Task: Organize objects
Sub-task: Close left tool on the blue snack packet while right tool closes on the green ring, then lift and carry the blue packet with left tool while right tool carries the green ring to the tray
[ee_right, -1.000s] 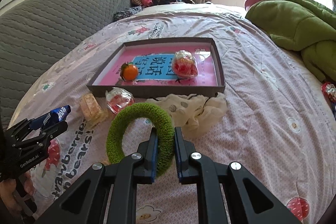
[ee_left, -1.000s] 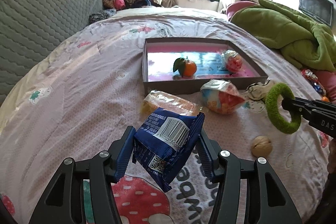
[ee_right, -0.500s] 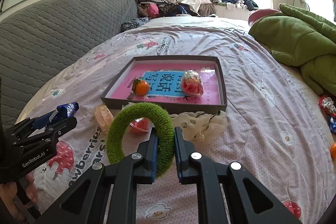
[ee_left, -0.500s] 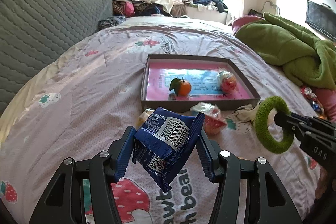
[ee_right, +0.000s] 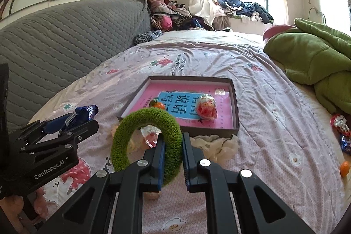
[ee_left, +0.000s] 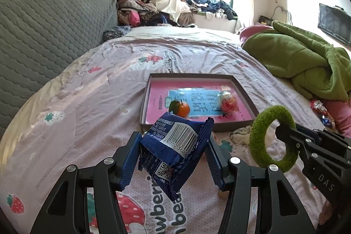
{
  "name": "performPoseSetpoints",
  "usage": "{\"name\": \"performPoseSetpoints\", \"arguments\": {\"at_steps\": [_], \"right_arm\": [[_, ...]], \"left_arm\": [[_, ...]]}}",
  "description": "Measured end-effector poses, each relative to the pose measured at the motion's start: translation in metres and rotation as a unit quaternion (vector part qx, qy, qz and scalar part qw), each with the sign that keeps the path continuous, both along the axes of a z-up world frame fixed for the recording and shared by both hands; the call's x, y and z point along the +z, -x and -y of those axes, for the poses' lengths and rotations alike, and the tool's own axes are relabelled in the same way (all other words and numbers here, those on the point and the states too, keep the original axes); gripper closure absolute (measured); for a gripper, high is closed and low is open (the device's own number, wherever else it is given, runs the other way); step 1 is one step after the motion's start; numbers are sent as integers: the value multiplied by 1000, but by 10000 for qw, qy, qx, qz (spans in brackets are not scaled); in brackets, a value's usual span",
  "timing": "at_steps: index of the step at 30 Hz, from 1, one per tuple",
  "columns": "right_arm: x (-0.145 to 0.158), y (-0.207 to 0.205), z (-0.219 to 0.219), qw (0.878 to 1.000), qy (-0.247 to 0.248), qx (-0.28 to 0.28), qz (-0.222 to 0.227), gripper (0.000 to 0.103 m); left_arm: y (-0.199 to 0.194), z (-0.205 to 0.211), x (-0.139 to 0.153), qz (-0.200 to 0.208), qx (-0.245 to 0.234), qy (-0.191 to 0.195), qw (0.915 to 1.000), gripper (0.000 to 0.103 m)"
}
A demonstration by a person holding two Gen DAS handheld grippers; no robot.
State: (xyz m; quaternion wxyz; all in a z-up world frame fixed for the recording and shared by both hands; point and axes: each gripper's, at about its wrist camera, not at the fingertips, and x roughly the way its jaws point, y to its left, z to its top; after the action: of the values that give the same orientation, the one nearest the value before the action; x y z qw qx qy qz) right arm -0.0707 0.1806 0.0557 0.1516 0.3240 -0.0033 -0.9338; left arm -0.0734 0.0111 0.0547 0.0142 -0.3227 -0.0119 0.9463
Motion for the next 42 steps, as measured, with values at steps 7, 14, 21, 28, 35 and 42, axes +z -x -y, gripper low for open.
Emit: {"name": "performPoseSetpoints", "arguments": {"at_steps": [7, 14, 21, 28, 35, 42], "right_arm": [[9, 4, 2, 9999, -14, 38, -93, 89], [22, 11, 6, 9997, -131, 59, -206, 89], [37, 19, 6, 9991, -152, 104, -393, 89], [39, 28, 0, 9992, -76, -20, -386, 89], [43, 39, 1, 9989, -124, -83, -452, 89], [48, 52, 3, 9983, -173, -52, -547, 89]], "left_arm": [[8, -2, 11, -61, 35, 46, 10000, 44], [16, -6, 23, -147, -12, 70, 9999, 44], [29, -4, 34, -242, 29, 131, 9996, 44], [41, -3, 40, -291, 65, 107, 9995, 44], [51, -10, 44, -314, 11, 146, 9994, 44], [67, -8, 46, -305, 54, 170, 9994, 44]]}}
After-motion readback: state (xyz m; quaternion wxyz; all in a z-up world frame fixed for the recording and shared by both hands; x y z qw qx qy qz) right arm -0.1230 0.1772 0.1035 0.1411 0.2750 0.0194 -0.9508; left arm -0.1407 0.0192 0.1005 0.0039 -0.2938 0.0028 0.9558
